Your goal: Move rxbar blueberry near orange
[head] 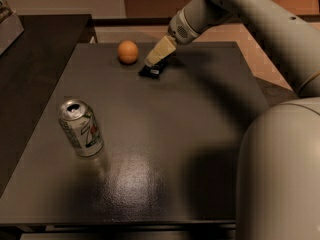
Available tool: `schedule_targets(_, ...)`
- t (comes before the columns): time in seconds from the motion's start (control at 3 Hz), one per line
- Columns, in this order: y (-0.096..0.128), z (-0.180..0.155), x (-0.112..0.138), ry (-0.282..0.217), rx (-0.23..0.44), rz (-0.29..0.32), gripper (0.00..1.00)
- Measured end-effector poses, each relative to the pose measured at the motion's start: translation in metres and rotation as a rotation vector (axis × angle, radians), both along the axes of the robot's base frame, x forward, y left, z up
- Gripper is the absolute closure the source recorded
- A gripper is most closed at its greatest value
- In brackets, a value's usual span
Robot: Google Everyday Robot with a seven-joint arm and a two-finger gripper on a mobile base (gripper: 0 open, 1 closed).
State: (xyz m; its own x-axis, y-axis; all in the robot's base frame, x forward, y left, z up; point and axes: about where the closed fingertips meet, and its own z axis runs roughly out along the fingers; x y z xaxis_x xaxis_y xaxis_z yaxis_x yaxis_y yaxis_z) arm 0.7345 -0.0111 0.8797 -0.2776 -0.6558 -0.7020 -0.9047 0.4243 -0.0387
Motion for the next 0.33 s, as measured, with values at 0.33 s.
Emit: schedule_targets(0.33,0.0001,-0.0001,0.0000,0.000,0.000,0.000,0.00)
